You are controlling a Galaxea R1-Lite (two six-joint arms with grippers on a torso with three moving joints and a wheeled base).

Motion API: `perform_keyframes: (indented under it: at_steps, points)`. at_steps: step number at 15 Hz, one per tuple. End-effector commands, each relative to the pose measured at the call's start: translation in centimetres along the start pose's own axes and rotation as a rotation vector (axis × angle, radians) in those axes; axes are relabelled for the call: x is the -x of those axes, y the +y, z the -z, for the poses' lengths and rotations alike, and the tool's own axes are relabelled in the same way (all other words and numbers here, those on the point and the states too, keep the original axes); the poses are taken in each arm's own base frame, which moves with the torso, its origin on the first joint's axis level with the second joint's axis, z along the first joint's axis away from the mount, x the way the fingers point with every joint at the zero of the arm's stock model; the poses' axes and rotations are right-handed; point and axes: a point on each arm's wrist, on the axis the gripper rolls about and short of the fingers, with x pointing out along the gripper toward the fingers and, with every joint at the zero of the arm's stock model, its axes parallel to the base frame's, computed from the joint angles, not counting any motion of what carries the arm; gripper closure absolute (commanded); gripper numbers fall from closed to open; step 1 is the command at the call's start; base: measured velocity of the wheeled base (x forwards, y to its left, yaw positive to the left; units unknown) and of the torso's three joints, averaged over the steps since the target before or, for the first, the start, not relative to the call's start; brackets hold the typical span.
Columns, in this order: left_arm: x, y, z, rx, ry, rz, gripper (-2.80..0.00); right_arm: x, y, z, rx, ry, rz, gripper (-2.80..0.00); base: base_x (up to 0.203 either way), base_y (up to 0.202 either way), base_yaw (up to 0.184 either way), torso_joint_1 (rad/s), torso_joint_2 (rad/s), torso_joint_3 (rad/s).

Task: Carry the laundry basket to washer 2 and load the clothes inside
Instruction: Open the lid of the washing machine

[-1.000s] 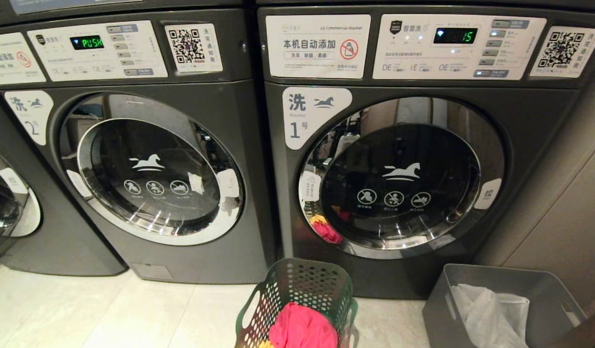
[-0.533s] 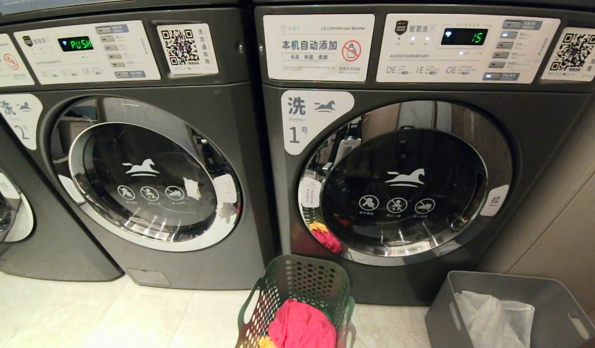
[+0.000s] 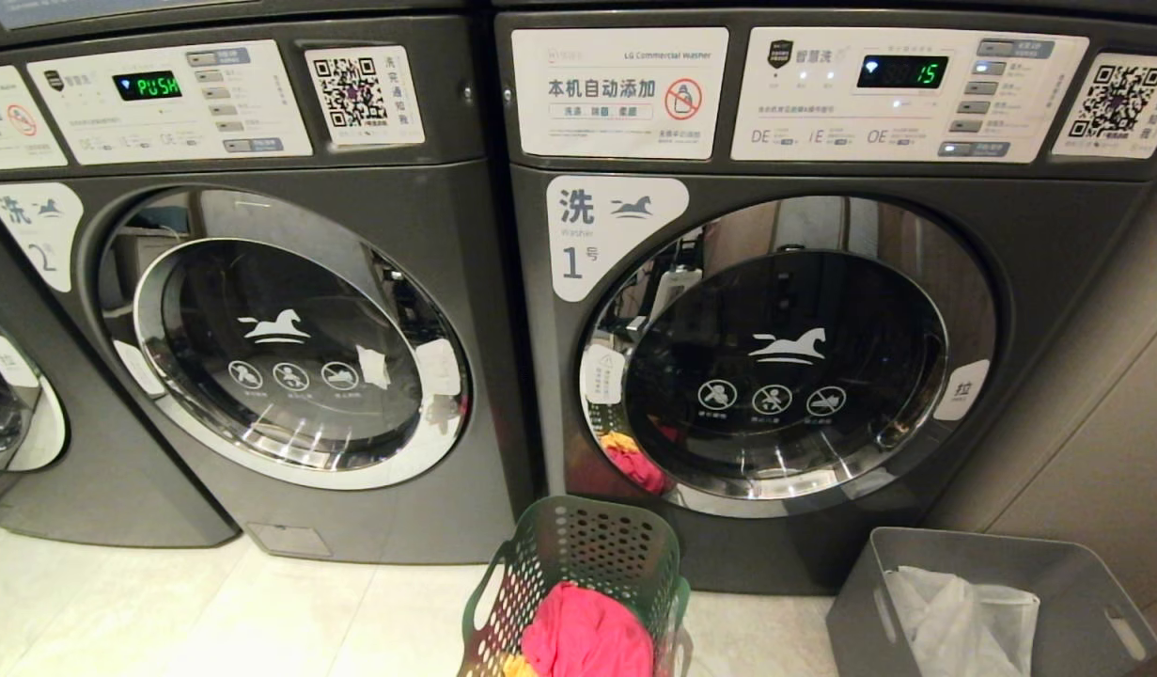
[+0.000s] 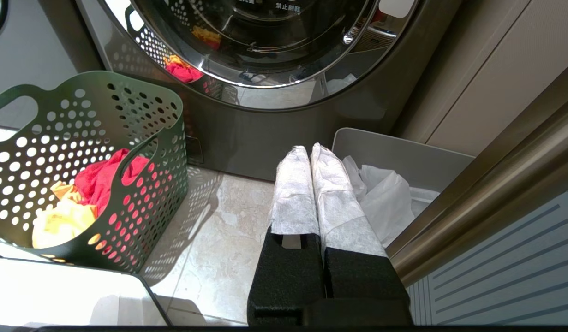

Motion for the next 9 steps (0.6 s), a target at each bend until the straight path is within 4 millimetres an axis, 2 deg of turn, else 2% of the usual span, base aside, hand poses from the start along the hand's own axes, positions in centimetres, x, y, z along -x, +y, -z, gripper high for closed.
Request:
perform_keyframes:
  at_steps: [1,3,4,6,7,9]
  points:
    - [0.4,0.1,-1.9,-0.003,-0.057,0.000,0.00,0.0,0.0,0.0,0.002,0.001,-0.002,0.00,0.000,0.000,0.000,0.000,0.00,0.000]
    - [0.6,0.5,-6.2,-0.002,-0.097,0.006,0.00,0.0,0.0,0.0,0.001,0.000,-0.001,0.00,0.000,0.000,0.000,0.000,0.00,0.000]
    - [-0.3,0.7,-8.1,0.014,-0.061,0.018,0.00,0.0,0.0,0.0,0.000,0.000,-0.001,0.00,0.000,0.000,0.000,0.000,0.00,0.000]
    - [-4.2,1.1,-11.5,0.075,0.059,0.039,0.00,0.0,0.0,0.0,0.000,0.000,0.000,0.00,0.000,0.000,0.000,0.000,0.00,0.000]
    - [-7.0,1.2,-12.7,0.118,0.130,0.044,0.00,0.0,0.0,0.0,0.000,0.000,-0.001,0.00,0.000,0.000,0.000,0.000,0.00,0.000]
    - [-12.9,1.4,-13.1,0.199,0.247,0.034,0.00,0.0,0.0,0.0,0.003,0.000,-0.001,0.00,0.000,0.000,0.000,0.000,0.00,0.000]
